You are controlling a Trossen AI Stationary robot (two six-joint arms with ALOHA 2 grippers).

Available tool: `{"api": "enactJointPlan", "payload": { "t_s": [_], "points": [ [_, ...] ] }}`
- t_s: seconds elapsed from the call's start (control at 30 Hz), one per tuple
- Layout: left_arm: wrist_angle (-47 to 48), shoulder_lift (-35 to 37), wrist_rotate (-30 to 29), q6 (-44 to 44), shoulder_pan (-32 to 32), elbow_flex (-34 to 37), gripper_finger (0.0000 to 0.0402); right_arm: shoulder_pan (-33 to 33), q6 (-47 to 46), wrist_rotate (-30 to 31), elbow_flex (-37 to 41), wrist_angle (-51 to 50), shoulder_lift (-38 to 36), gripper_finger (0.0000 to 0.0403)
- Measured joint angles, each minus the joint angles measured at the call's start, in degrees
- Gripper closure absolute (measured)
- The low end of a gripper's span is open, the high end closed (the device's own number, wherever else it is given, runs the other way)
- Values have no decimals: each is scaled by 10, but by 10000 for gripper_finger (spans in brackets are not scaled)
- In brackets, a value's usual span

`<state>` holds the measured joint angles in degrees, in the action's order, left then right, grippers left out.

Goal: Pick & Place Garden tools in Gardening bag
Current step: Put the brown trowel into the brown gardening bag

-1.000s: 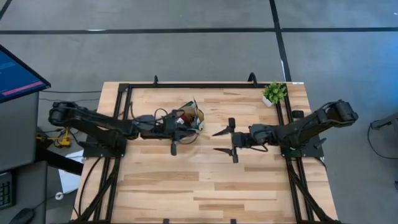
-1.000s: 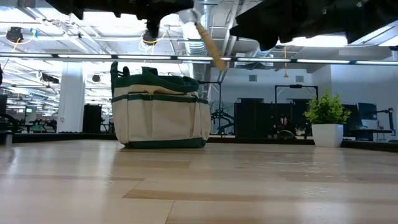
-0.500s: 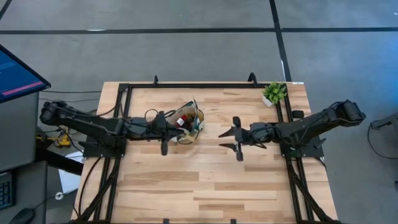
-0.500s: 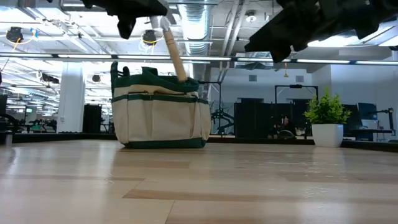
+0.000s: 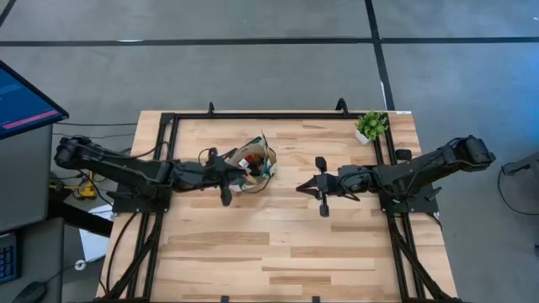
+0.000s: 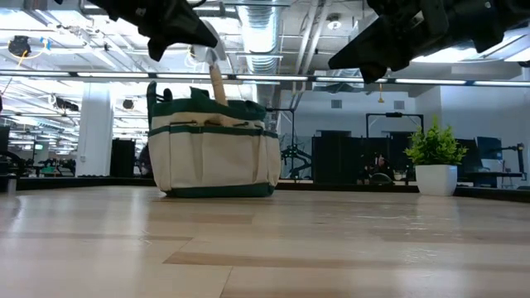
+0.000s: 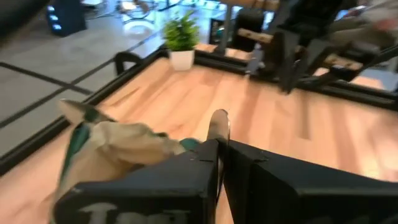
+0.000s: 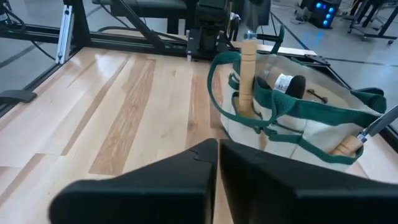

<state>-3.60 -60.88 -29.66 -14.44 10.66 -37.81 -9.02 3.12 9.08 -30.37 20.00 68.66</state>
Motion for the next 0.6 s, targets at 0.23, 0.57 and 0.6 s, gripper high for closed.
{"api": "enactJointPlan", "payload": {
  "t_s": [0.23,0.57,0.6],
  "points": [
    [6,0,-24,26,-1,0,401,0,3,0,0,1,0,396],
    [17,-10,0,56,-1,0,400,0,3,0,0,1,0,401],
    [18,-15,1,51,-1,0,400,0,3,0,0,1,0,401]
  ]
}}
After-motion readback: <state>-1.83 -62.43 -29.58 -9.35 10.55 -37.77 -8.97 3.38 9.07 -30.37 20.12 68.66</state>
